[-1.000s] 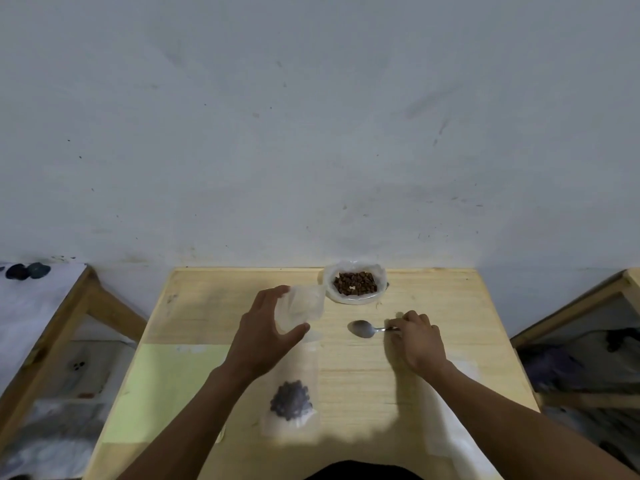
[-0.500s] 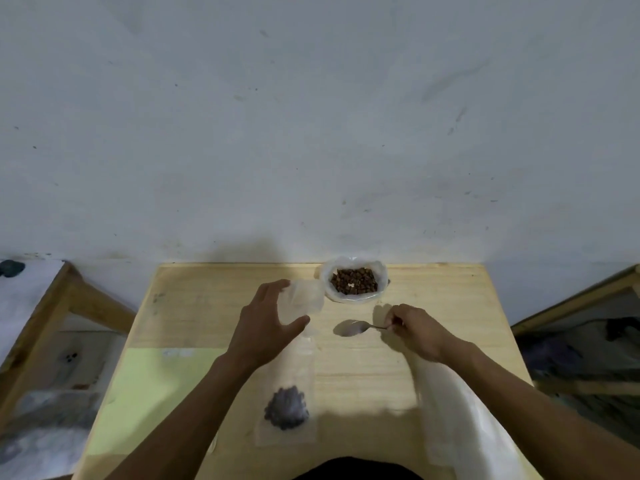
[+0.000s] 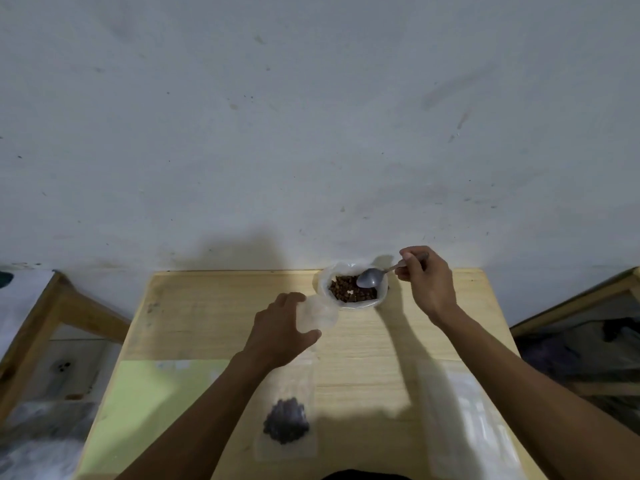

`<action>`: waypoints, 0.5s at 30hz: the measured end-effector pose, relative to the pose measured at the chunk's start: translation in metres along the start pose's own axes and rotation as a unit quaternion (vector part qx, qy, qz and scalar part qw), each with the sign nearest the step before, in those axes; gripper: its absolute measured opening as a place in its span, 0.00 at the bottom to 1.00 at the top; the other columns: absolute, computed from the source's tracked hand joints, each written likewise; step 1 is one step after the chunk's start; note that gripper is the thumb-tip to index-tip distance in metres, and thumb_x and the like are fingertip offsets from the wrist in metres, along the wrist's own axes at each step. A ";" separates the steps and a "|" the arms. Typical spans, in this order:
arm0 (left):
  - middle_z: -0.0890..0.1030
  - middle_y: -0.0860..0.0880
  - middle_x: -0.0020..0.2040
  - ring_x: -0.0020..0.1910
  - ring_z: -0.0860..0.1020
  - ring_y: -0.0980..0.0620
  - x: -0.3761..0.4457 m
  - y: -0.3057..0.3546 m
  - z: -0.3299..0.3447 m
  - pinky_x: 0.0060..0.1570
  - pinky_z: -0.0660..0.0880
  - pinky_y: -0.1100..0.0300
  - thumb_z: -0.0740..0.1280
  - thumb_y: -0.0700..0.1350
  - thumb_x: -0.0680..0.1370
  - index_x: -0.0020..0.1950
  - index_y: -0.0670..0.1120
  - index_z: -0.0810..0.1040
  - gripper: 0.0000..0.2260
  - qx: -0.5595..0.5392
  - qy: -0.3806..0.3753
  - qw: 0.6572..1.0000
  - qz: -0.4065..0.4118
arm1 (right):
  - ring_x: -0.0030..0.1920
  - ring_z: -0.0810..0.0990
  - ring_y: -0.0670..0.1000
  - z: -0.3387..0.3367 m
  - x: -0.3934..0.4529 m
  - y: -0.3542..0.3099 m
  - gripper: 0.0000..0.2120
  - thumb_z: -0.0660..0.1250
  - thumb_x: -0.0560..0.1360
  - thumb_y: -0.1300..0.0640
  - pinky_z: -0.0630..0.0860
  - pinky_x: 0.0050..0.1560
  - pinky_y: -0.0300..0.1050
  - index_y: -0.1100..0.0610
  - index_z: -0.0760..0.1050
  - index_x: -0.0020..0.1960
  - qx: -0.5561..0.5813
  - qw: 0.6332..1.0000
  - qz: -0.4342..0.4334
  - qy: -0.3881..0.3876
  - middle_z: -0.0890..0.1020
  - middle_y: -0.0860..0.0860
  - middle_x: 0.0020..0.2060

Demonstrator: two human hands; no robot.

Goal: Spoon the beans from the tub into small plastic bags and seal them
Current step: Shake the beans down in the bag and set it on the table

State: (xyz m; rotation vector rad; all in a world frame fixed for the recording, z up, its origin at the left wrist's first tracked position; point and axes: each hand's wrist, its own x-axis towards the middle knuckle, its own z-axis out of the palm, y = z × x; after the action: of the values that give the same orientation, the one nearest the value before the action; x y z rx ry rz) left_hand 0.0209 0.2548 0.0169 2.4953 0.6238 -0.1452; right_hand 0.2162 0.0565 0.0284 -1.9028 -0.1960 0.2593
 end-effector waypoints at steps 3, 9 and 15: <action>0.73 0.51 0.66 0.60 0.76 0.50 0.005 0.003 0.003 0.60 0.70 0.54 0.70 0.60 0.72 0.71 0.49 0.66 0.32 0.035 -0.014 0.999 0.021 | 0.45 0.84 0.53 0.016 -0.005 0.017 0.10 0.58 0.83 0.55 0.80 0.53 0.56 0.55 0.77 0.53 -0.049 0.999 0.006 -0.002 0.84 0.52 0.42; 0.75 0.50 0.66 0.63 0.74 0.49 0.016 0.013 0.007 0.63 0.69 0.53 0.69 0.60 0.72 0.73 0.47 0.65 0.33 0.053 -0.065 0.995 0.053 | 0.49 0.81 0.54 0.039 -0.017 0.033 0.12 0.57 0.83 0.56 0.74 0.51 0.48 0.57 0.78 0.55 -0.067 0.996 0.053 0.012 0.83 0.53 0.46; 0.76 0.50 0.64 0.61 0.73 0.49 0.025 0.026 0.010 0.62 0.69 0.52 0.70 0.57 0.72 0.70 0.47 0.68 0.30 0.012 -0.091 0.994 0.057 | 0.41 0.78 0.52 0.049 -0.016 0.040 0.11 0.60 0.82 0.57 0.75 0.48 0.51 0.58 0.80 0.51 0.045 0.982 0.182 0.020 0.81 0.53 0.40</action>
State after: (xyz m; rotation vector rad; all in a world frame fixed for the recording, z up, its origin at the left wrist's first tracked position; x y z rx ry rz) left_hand 0.0550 0.2402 0.0154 2.4982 0.4049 -0.3348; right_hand 0.1876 0.0831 -0.0243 -1.8435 0.1907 0.4676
